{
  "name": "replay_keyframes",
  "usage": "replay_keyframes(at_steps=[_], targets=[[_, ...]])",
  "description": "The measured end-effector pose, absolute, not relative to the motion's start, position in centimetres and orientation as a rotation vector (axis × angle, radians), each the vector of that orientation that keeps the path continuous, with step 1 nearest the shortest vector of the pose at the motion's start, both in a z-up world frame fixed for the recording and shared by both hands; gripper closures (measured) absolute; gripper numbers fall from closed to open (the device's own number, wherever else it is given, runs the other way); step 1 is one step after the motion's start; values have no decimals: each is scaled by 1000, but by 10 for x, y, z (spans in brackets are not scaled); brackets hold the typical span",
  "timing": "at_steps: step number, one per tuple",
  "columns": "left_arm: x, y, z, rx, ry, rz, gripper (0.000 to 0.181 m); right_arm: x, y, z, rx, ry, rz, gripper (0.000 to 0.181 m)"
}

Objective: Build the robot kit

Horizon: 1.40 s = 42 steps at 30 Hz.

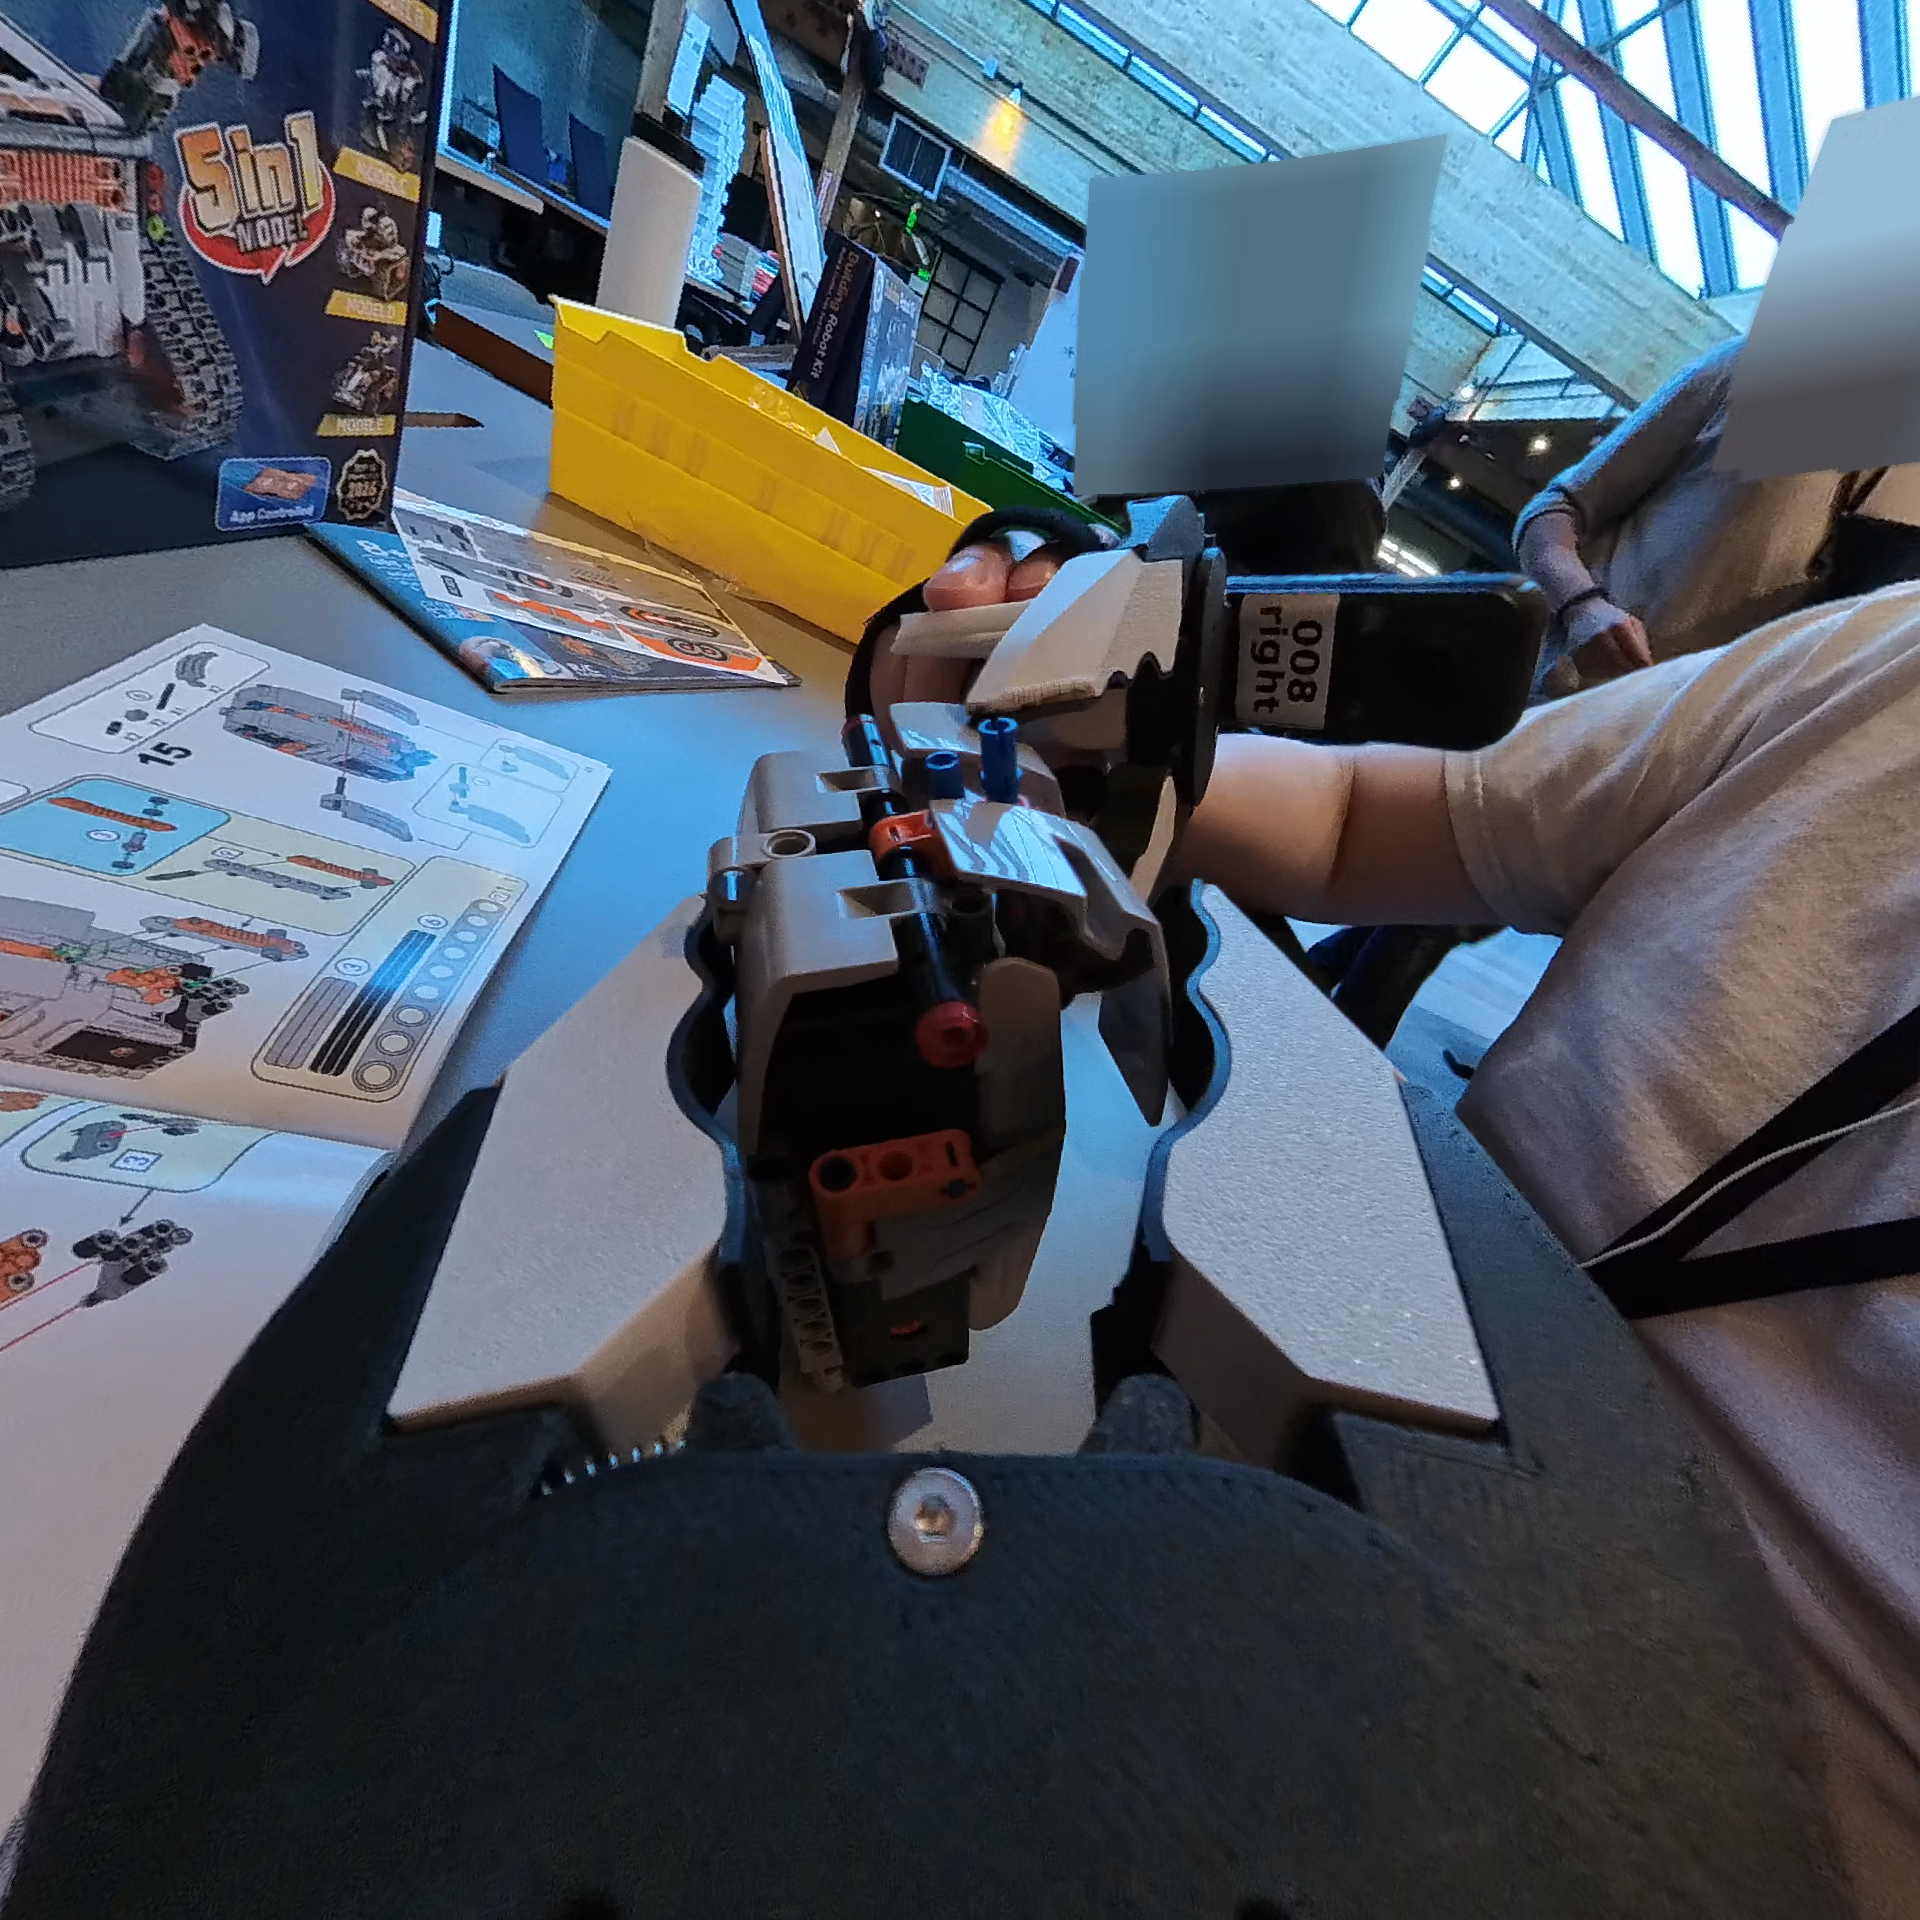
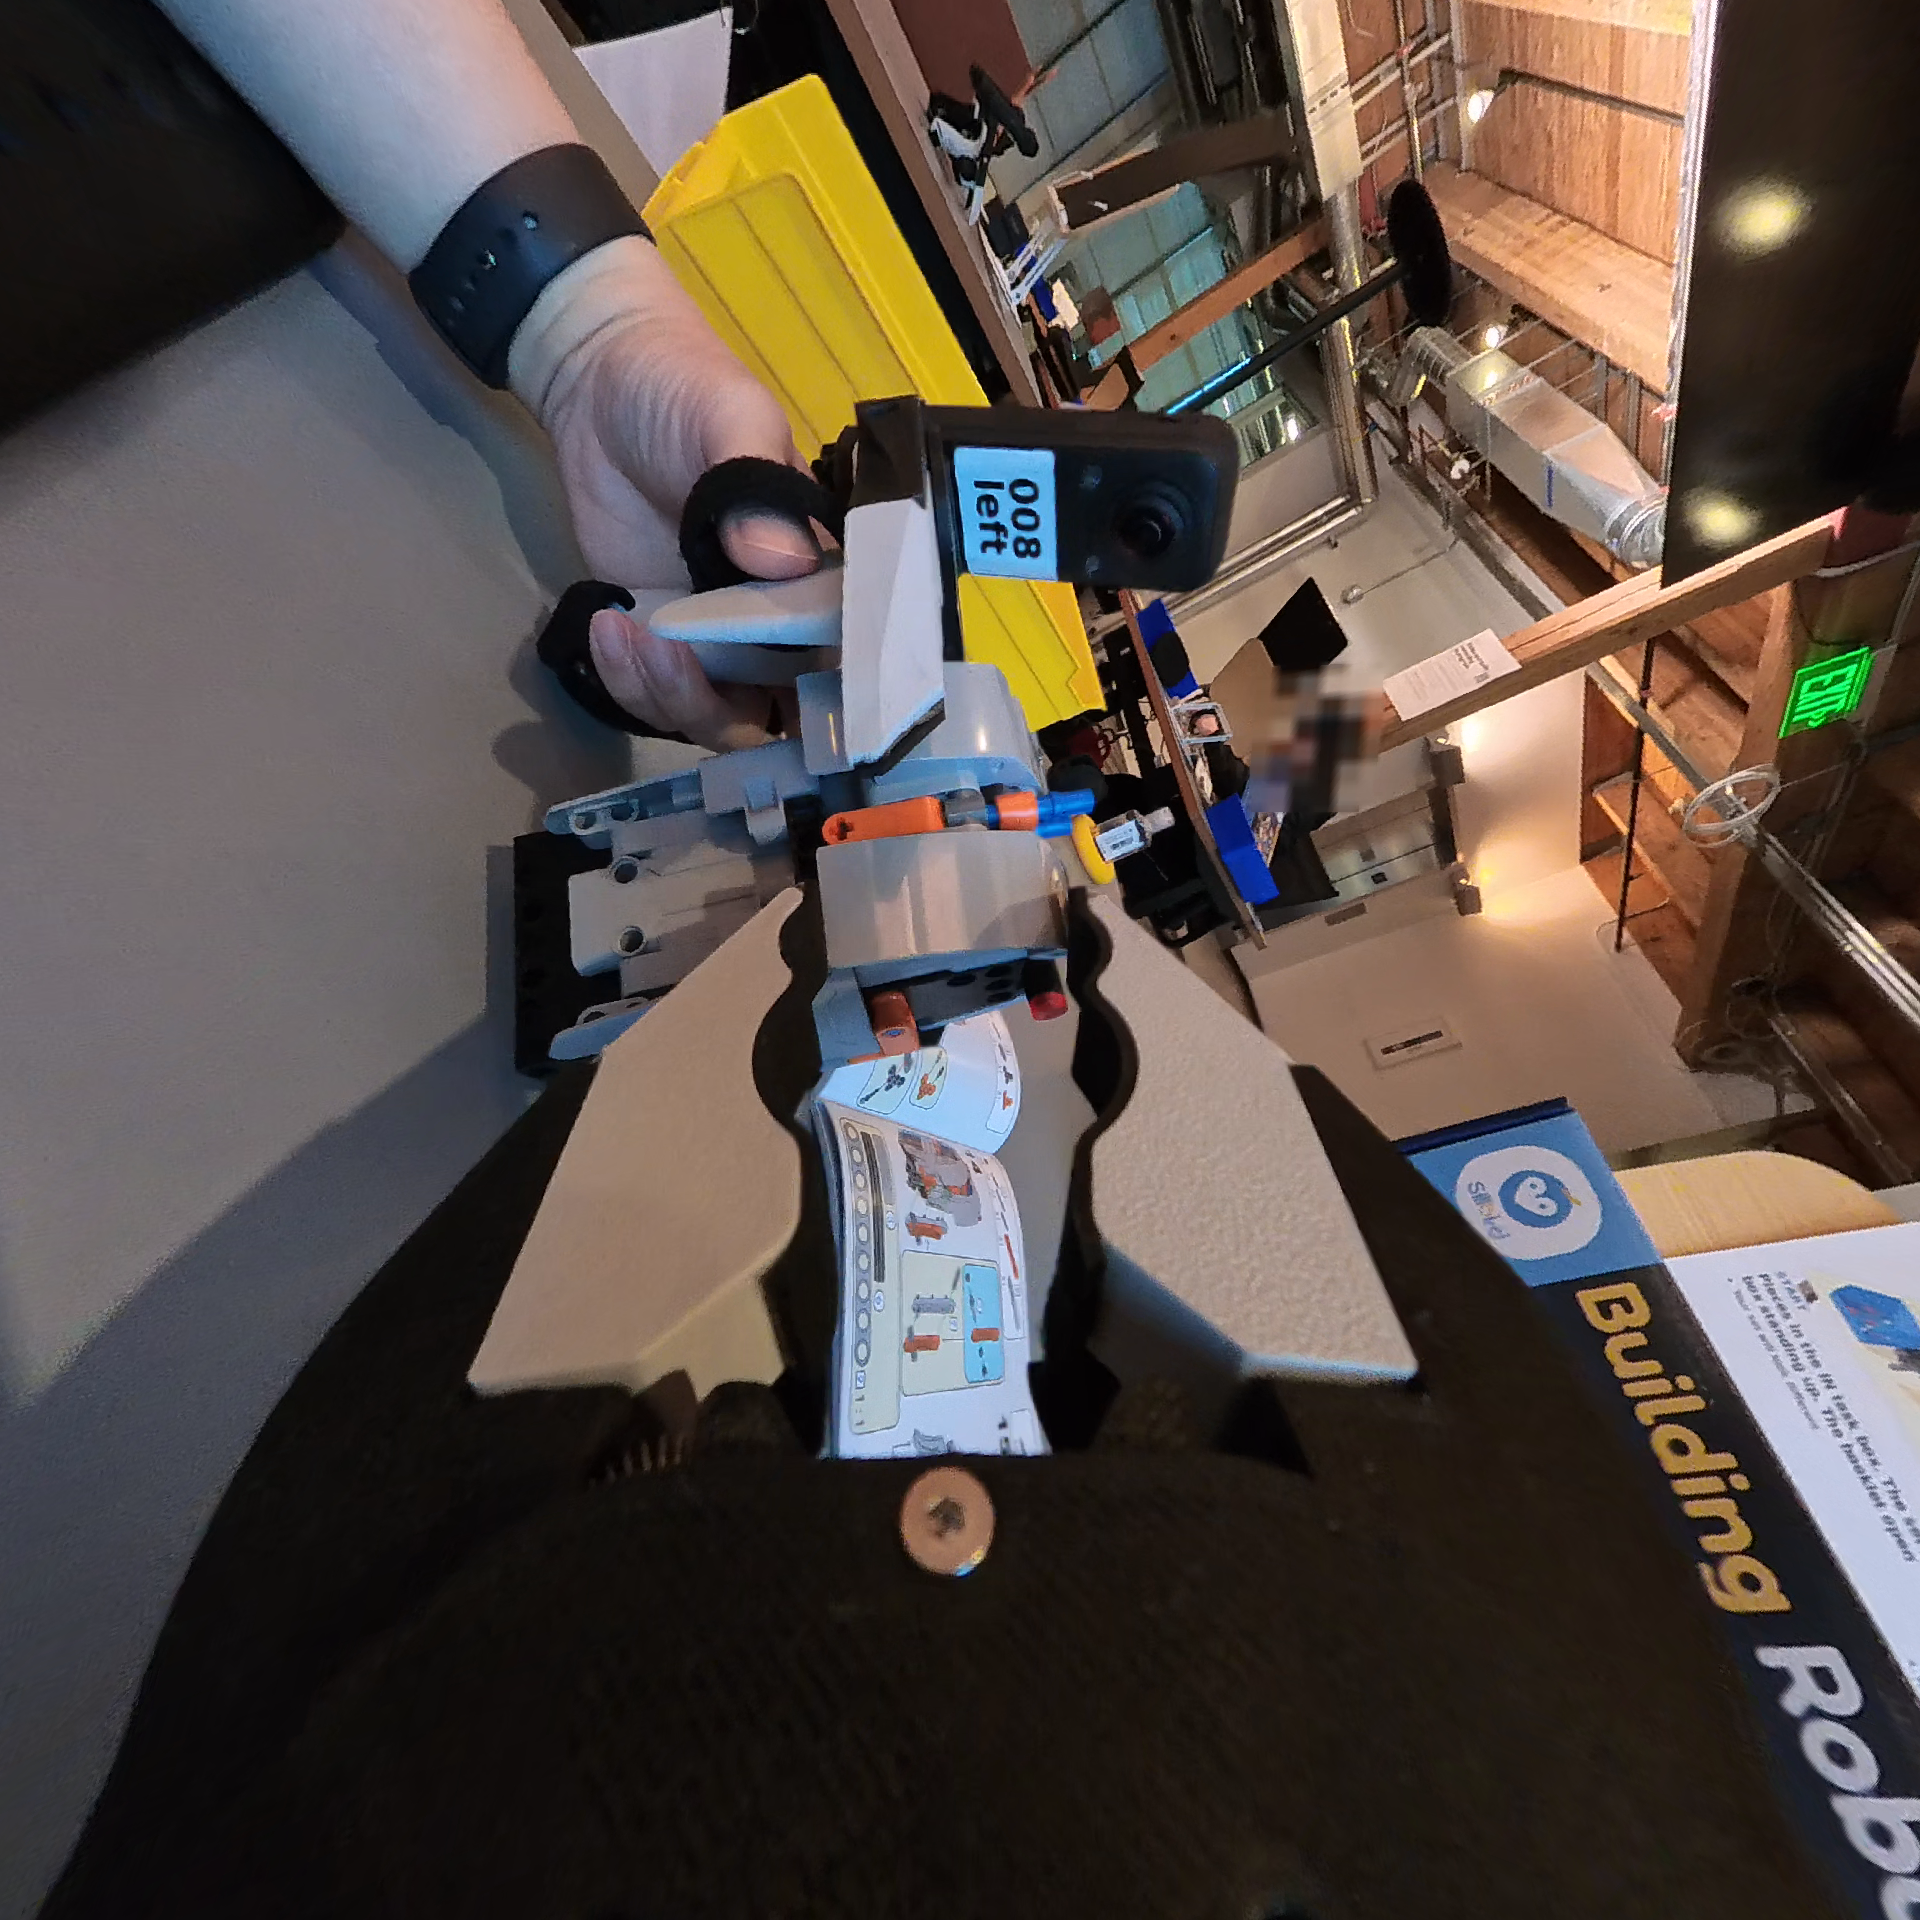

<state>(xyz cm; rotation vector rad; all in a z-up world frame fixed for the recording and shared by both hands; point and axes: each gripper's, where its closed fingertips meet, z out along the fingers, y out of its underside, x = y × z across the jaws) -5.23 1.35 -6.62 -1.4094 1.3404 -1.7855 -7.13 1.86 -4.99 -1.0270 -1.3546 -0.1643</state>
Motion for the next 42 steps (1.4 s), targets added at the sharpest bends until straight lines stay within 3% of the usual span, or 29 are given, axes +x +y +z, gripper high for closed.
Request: replay_keyframes(at_steps=[8, 18, 29, 42], targets=[[-53, 13, -62, -1408, 1313, -1853, 94, -76, 18, -50, -1030, -1390, -210, 137], [-52, 23, -67, -1448, 1290, -1804, 106, -73, 20, -50, -1011, -1395, -290, 137], [-50, 21, -67, -1447, 1305, -1770, 104, -71, 19, -54, -1061, -1431, -198, 136], [-48, 32, -71, -1524, 1225, -1819, 114, -71, 25, -53, -1051, -1426, -279, 132]])
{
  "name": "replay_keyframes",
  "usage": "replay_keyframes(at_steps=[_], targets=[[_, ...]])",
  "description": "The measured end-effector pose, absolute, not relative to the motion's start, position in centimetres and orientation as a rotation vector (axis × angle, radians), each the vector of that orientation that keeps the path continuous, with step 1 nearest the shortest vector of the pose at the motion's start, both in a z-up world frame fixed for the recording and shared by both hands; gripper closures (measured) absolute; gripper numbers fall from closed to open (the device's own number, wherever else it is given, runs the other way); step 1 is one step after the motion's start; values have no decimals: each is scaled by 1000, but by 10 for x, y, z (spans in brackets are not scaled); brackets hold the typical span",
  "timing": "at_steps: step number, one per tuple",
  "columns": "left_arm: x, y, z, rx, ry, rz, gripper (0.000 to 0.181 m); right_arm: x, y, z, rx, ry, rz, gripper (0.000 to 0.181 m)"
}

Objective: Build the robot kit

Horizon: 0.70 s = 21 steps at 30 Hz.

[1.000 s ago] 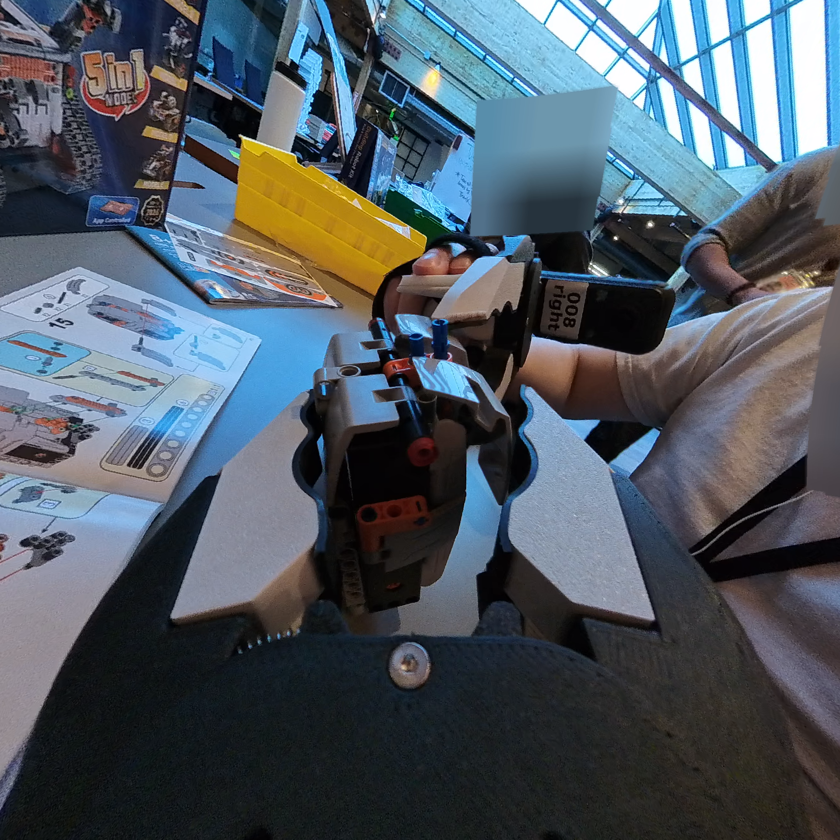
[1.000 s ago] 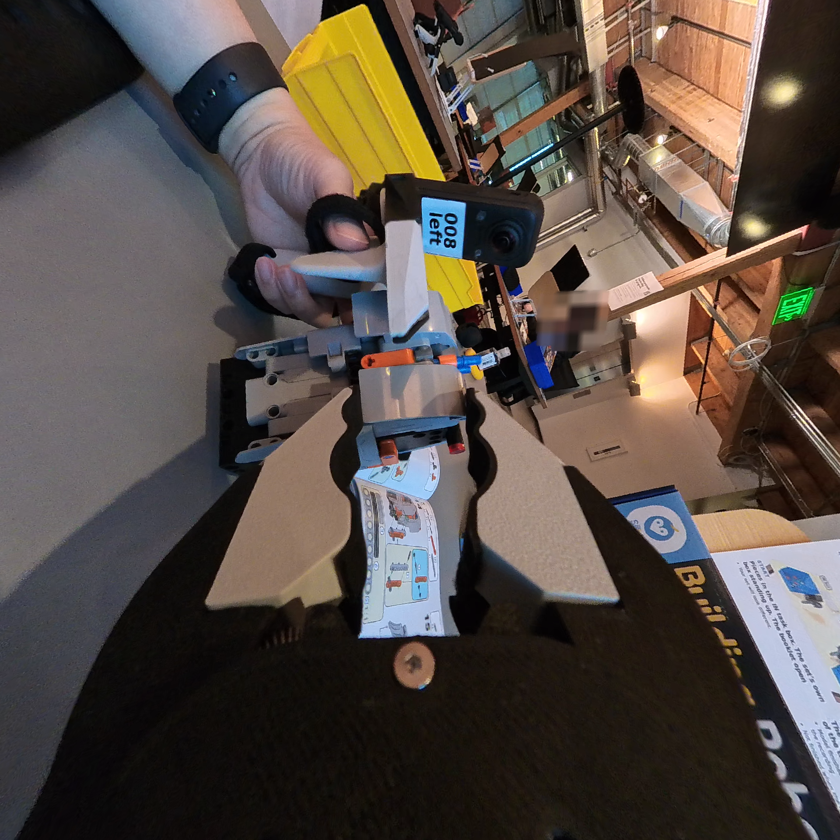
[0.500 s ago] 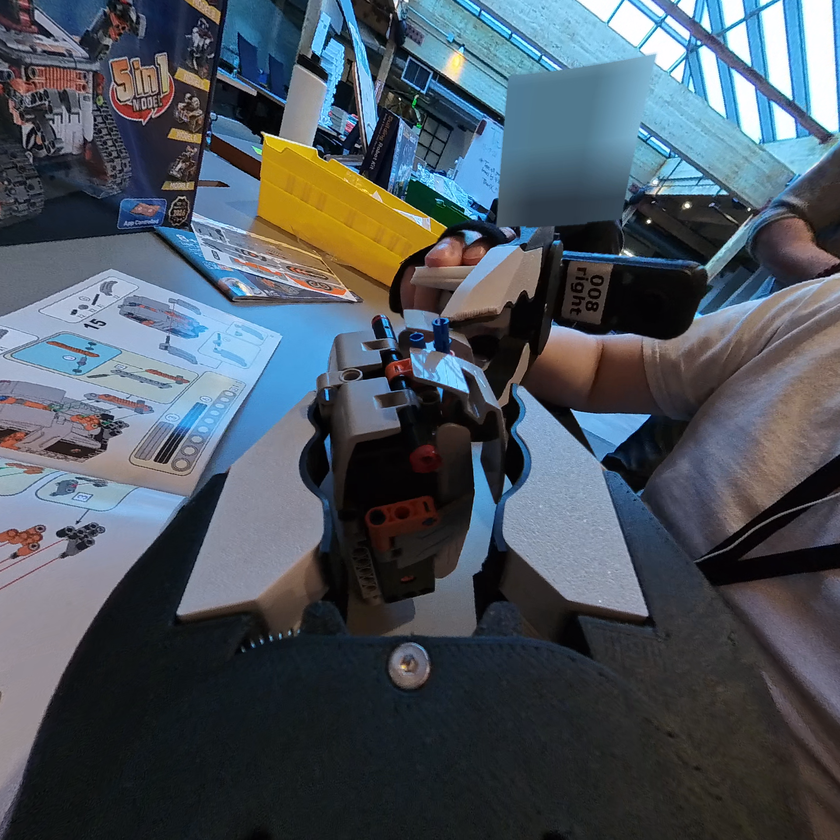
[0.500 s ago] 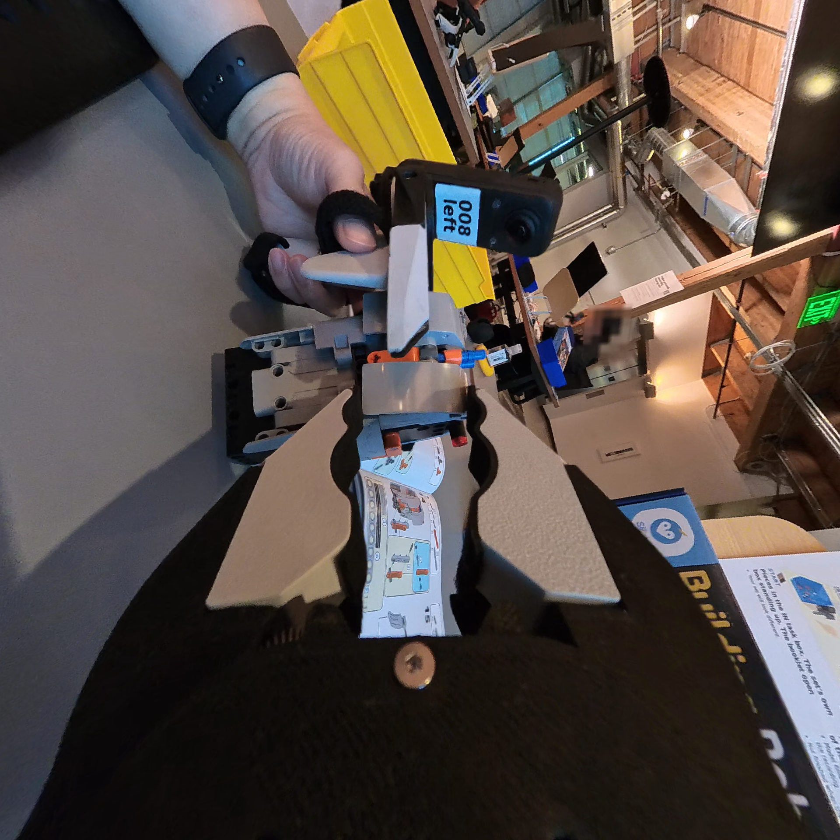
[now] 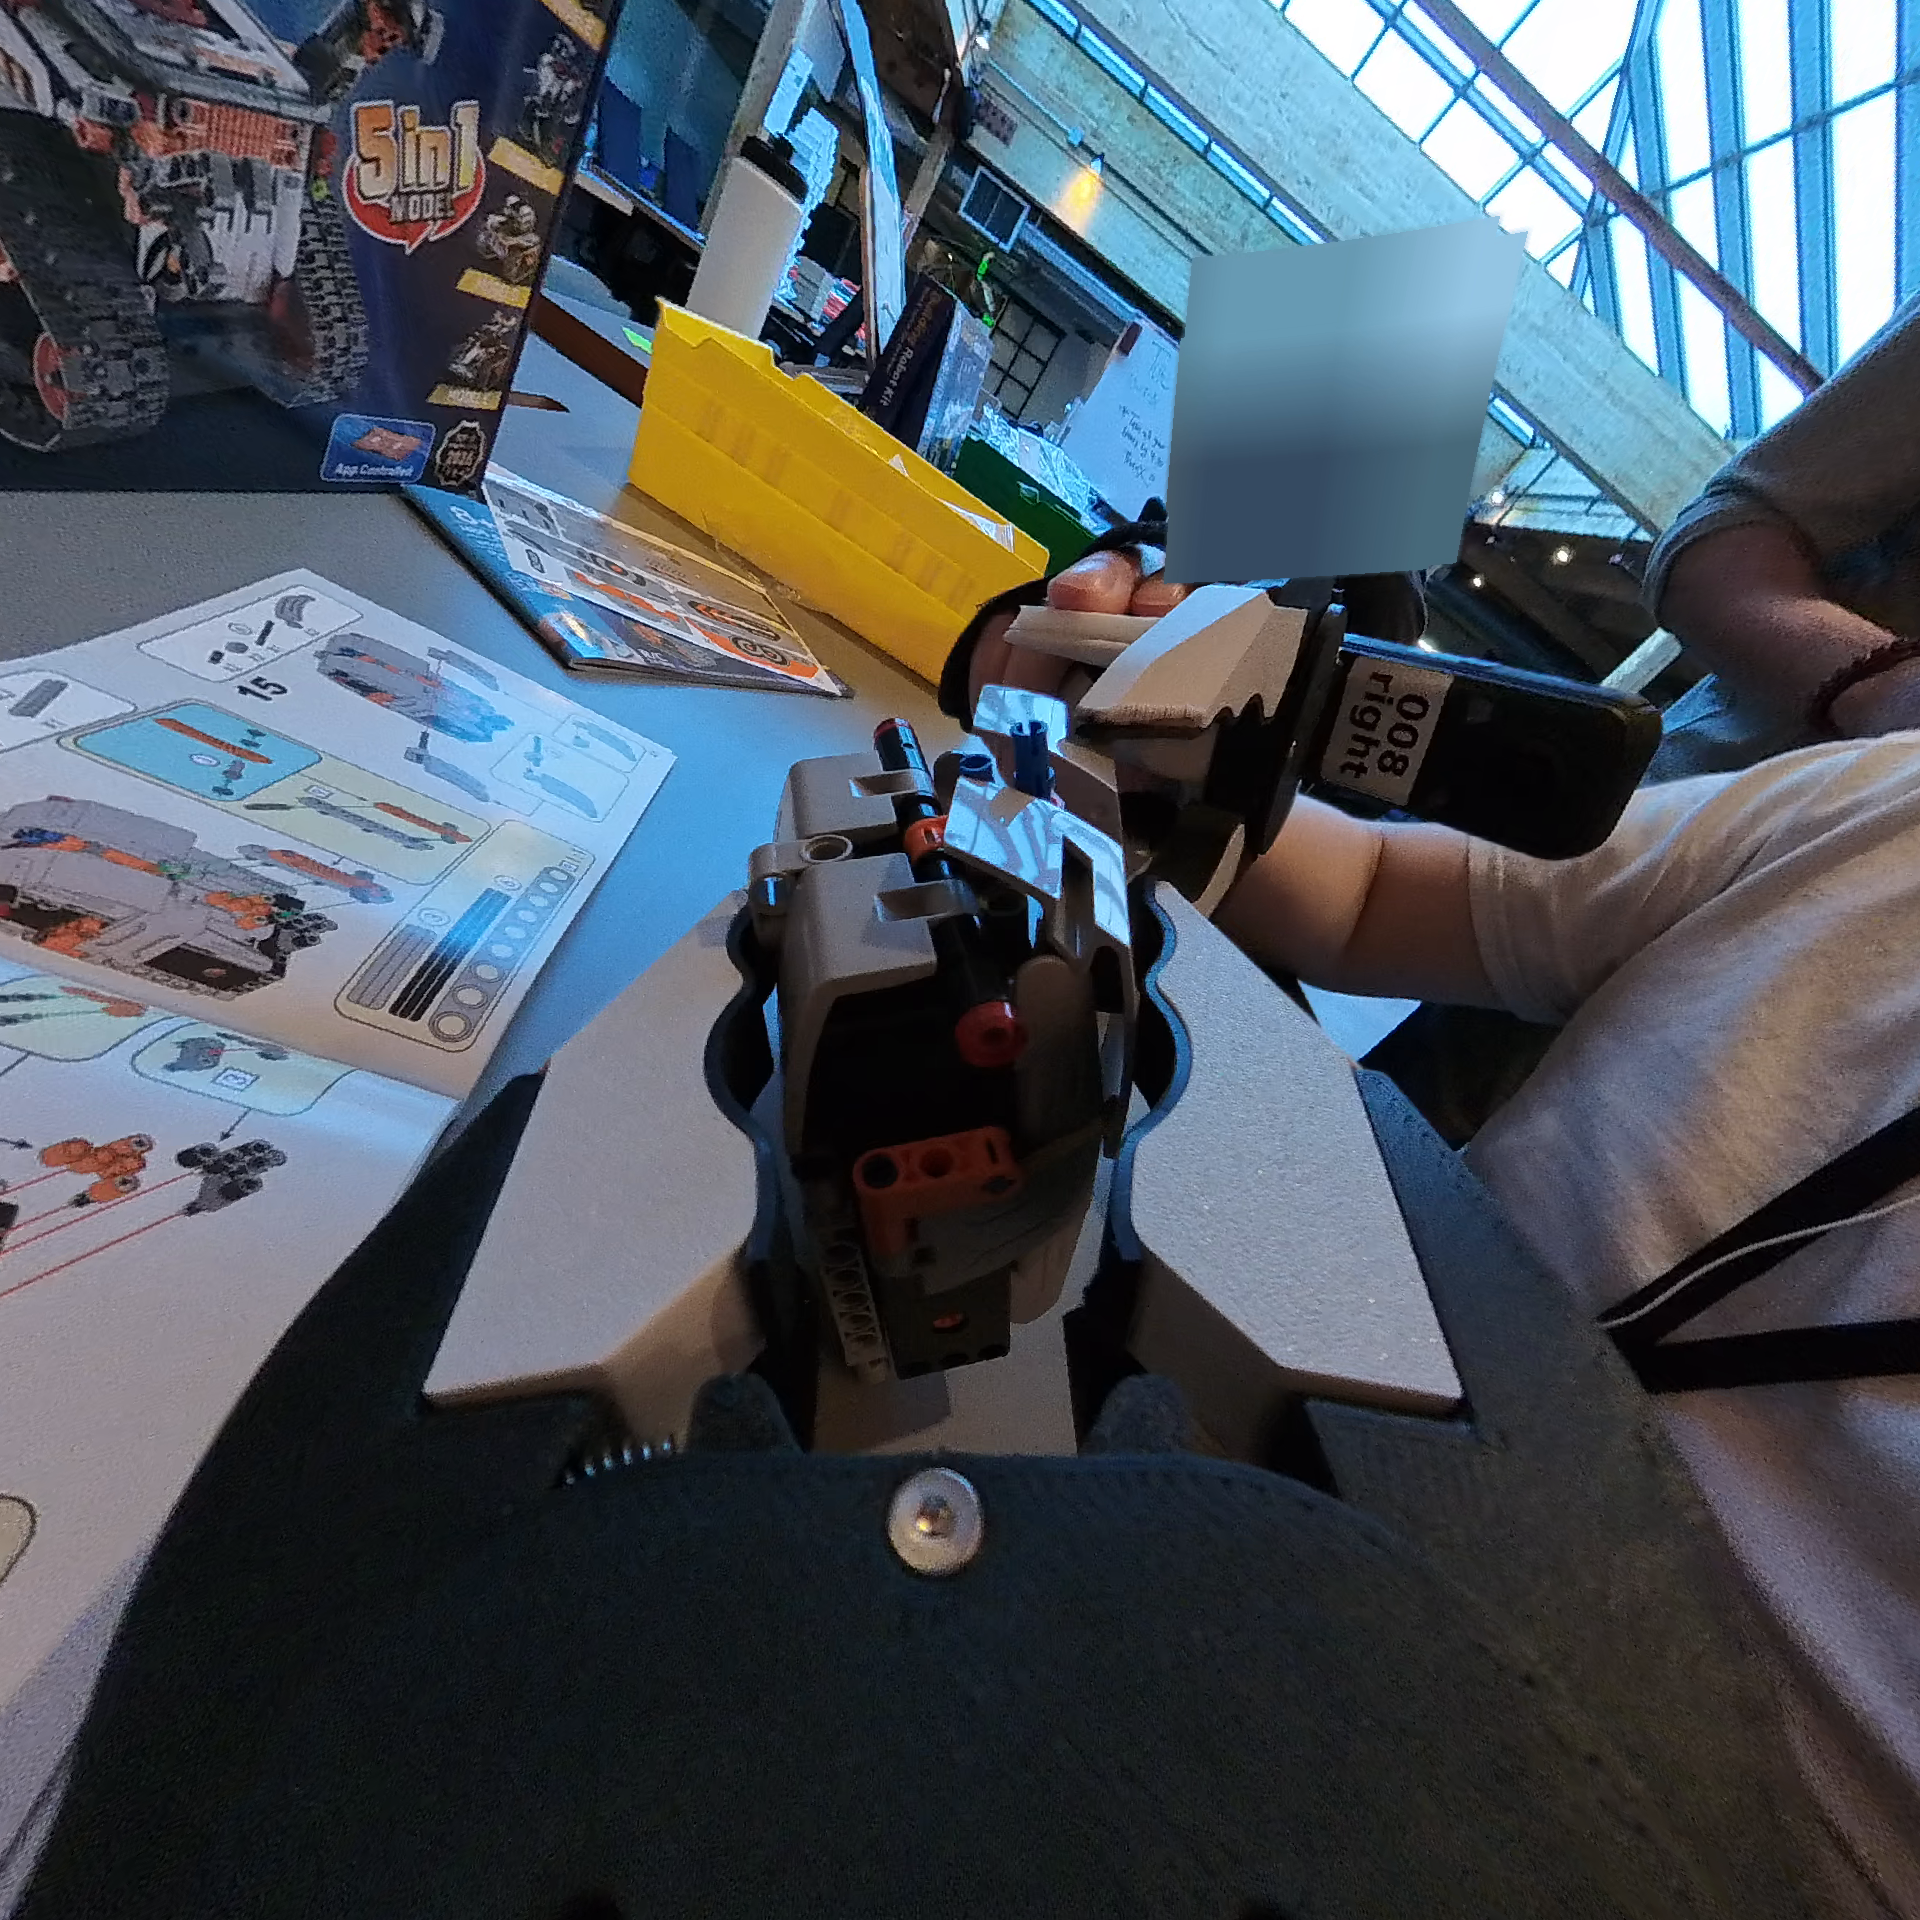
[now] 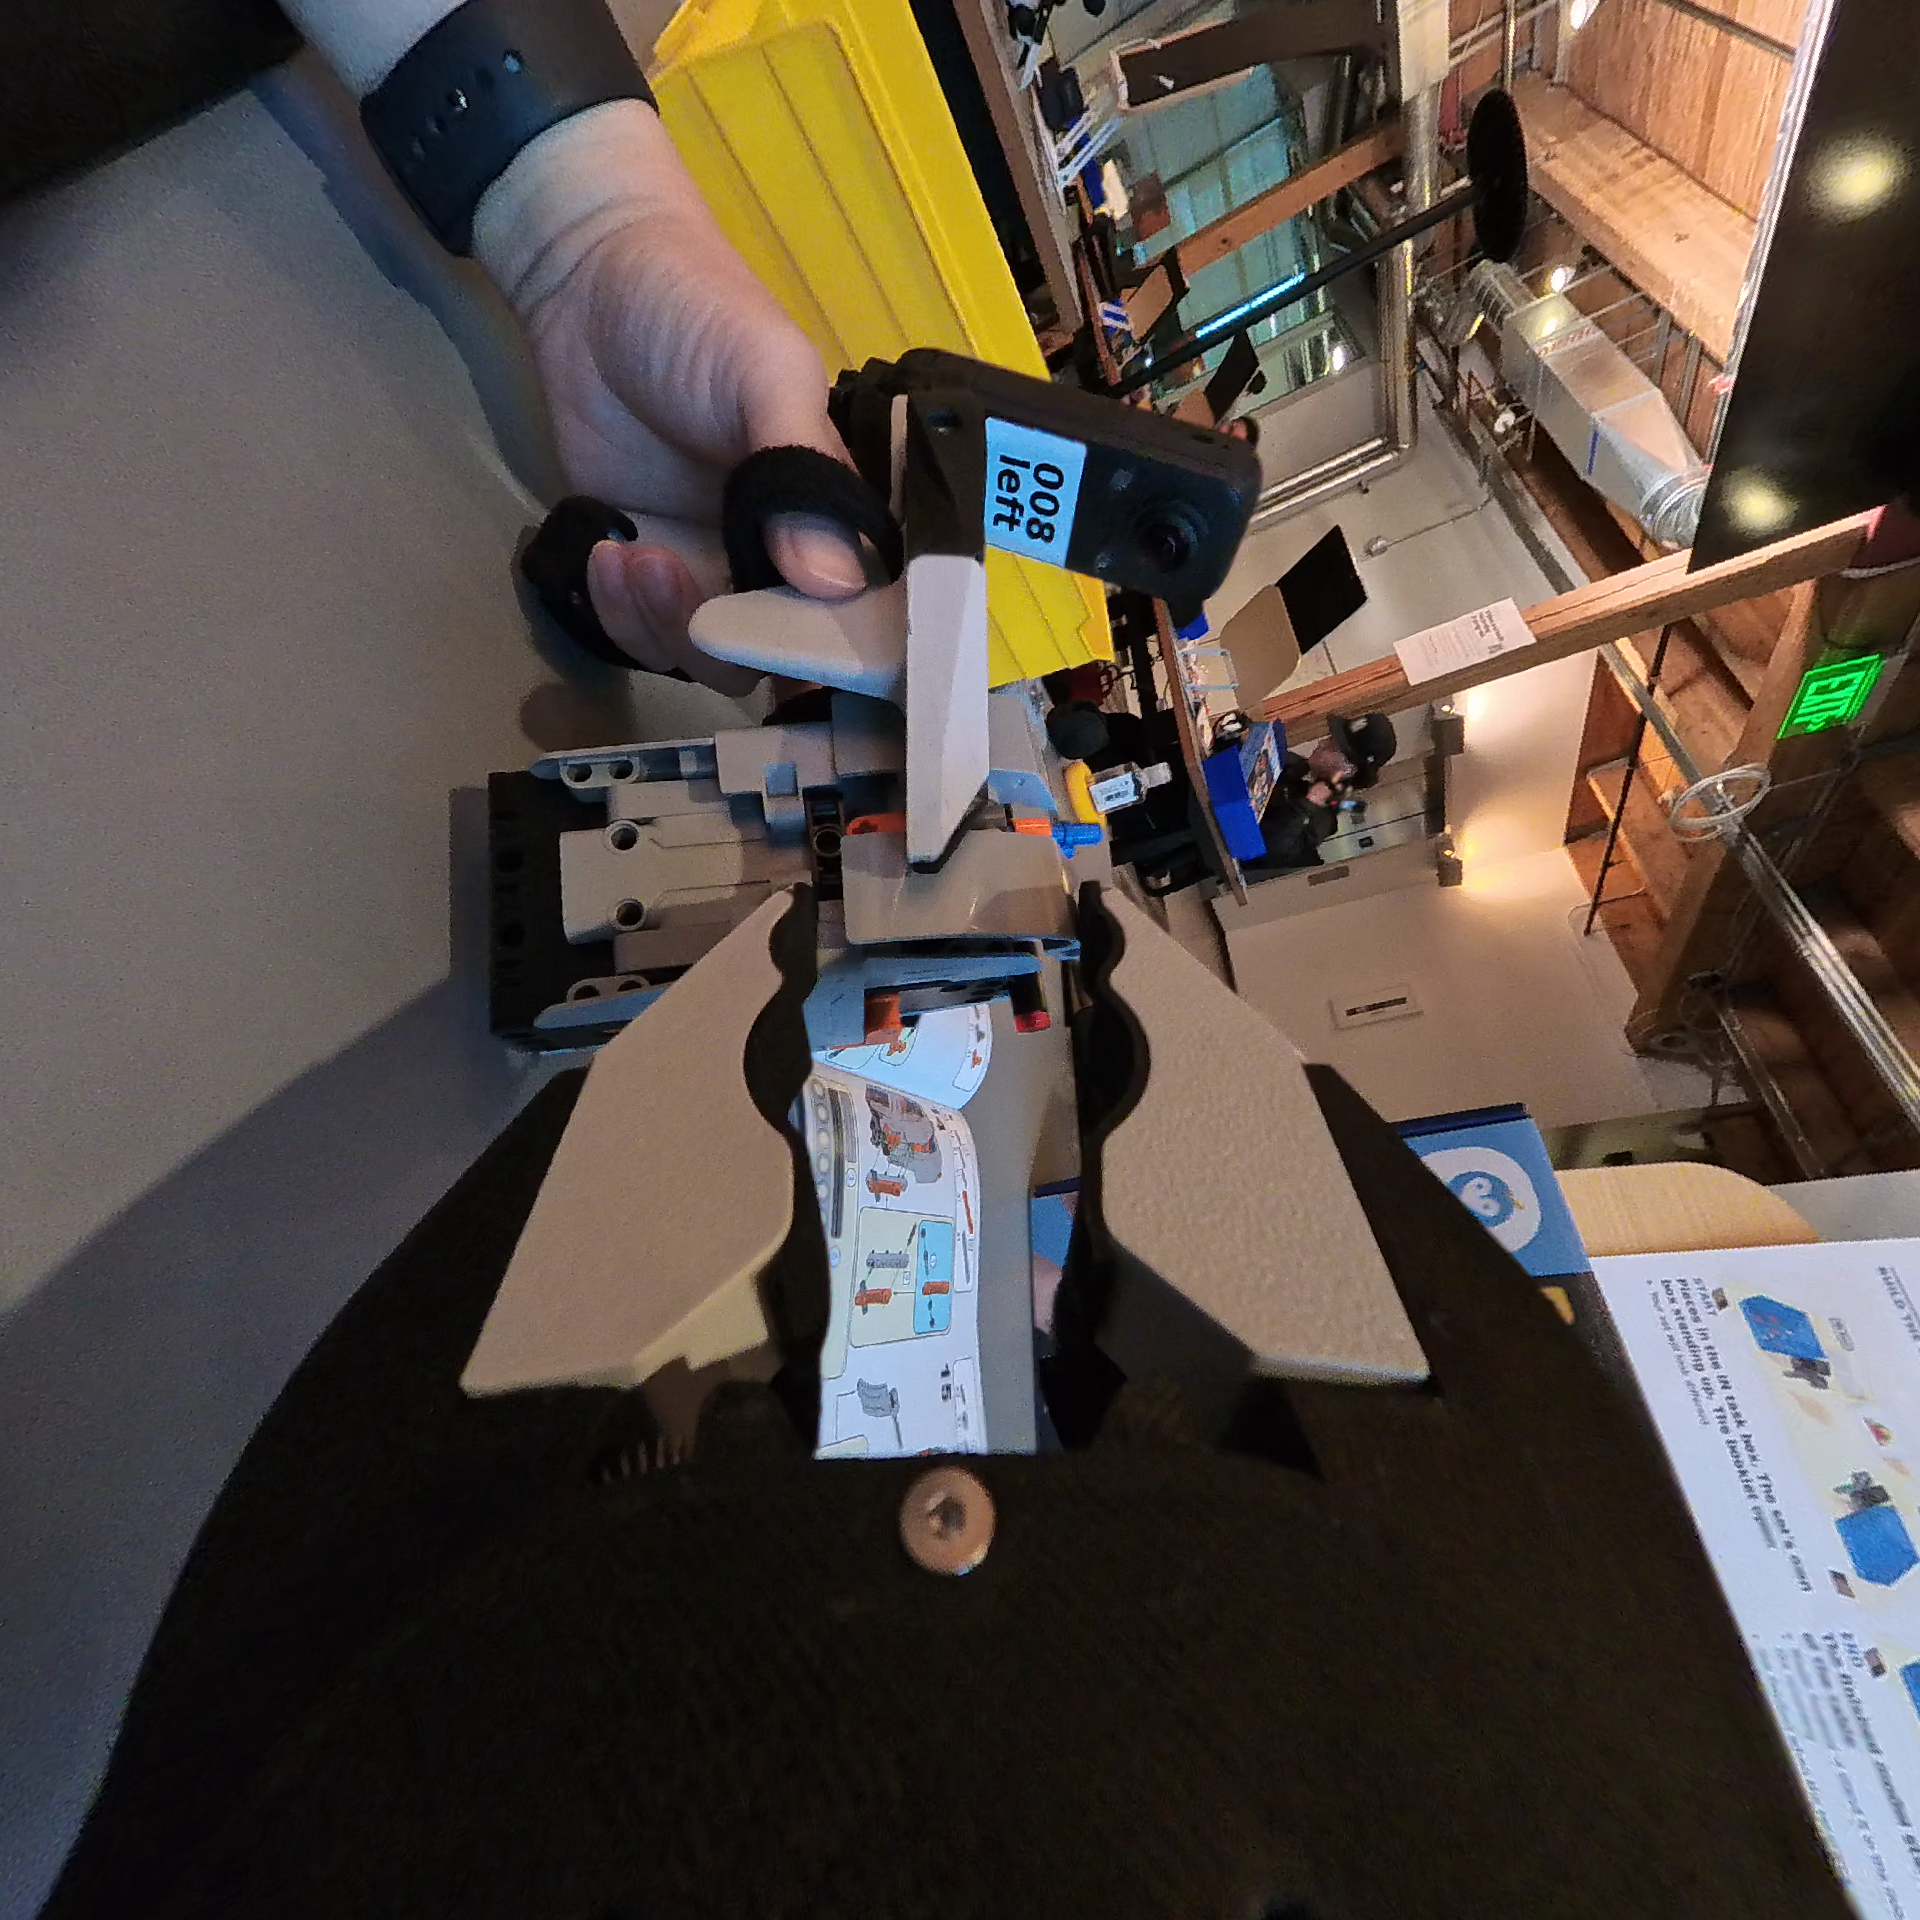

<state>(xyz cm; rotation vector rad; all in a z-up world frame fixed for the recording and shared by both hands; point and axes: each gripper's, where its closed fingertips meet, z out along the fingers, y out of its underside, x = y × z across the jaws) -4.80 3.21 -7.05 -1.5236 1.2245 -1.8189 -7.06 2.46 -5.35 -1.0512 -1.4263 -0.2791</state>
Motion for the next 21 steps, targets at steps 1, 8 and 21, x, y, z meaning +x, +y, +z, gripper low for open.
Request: replay_keyframes(at_steps=[1, 8, 21], targets=[[-48, 34, -71, -1533, 1213, -1825, 114, -70, 25, -54, -1063, -1426, -276, 130], [-48, 36, -72, -1548, 1205, -1818, 114, -66, 11, -41, -1175, -1397, 15, 133], [-42, 30, -69, -1458, 1286, -1704, 115, -56, 33, -3, -1627, -794, 856, 154]])
